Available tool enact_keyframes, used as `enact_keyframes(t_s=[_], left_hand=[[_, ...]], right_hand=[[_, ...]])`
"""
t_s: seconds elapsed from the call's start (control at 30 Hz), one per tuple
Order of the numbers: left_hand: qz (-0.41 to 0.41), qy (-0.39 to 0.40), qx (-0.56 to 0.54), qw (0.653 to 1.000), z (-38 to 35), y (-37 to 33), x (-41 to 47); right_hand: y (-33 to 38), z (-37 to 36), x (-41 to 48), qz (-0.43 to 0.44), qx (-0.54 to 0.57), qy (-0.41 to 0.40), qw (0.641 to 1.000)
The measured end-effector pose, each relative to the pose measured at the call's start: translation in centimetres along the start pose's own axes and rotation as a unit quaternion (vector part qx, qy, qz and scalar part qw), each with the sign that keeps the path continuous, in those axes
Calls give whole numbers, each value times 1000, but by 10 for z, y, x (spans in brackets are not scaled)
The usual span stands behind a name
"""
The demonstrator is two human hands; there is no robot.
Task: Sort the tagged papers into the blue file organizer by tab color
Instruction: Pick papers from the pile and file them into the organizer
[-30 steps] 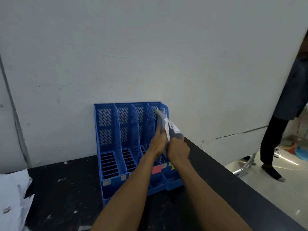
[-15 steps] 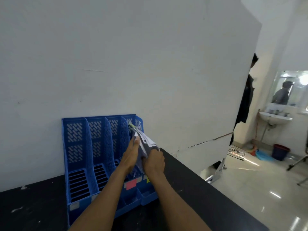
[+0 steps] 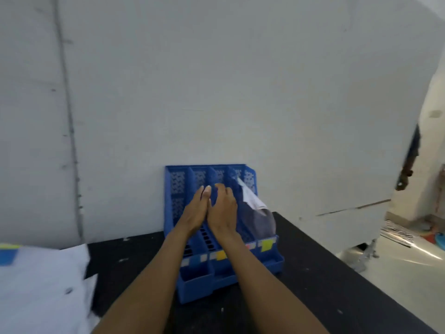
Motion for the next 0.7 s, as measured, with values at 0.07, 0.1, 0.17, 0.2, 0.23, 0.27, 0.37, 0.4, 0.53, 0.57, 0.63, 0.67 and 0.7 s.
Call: enact_keyframes(t_s=[0.07, 0.1, 0.17, 0.2, 0.23, 0.27, 0.37, 0.4, 0.53, 0.57, 0.63, 0.67, 0.7], left_hand=[[13, -23, 30, 999, 43, -3, -25], [20, -30, 46, 998, 57, -6, -34], [27, -69, 77, 994, 102, -6, -64], [35, -87, 91, 991, 124, -4, -80], [40, -103, 107, 988, 140, -2, -91], [45, -120, 130, 983, 164, 2, -108], [83, -162, 199, 963, 225, 16, -158], [108, -179, 230, 950, 246, 23, -176], [209, -192, 360, 888, 308, 55, -248], [224, -187, 386, 875, 321, 60, -266], [241, -174, 420, 858, 334, 65, -293], [246, -167, 429, 853, 340, 66, -304], [251, -159, 434, 851, 344, 67, -315]], right_hand=[[26, -27, -21, 10, 26, 26, 999], [33, -36, -29, 12, 31, 40, 999], [59, -65, -56, 10, 47, 83, 995], [71, -79, -70, 4, 52, 102, 993], [77, -89, -80, -5, 50, 123, 991], [89, -102, -95, -11, 55, 144, 988], [116, -134, -137, -37, 49, 216, 974], [122, -145, -152, -41, 33, 244, 968], [135, -180, -202, -99, -82, 368, 921], [138, -186, -214, -115, -107, 396, 905], [141, -192, -230, -119, -164, 420, 885], [143, -192, -236, -117, -186, 414, 883], [145, -192, -242, -120, -197, 403, 886]])
Point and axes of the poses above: each hand's wrist, its own x-axis towards the middle knuckle, its own z-axis out of the back of the hand, y = z × x, the point moved 3 cm from there along x, towards the middle knuckle, and after that the axes turned 8 degrees about -z, right-handed, at the moved point
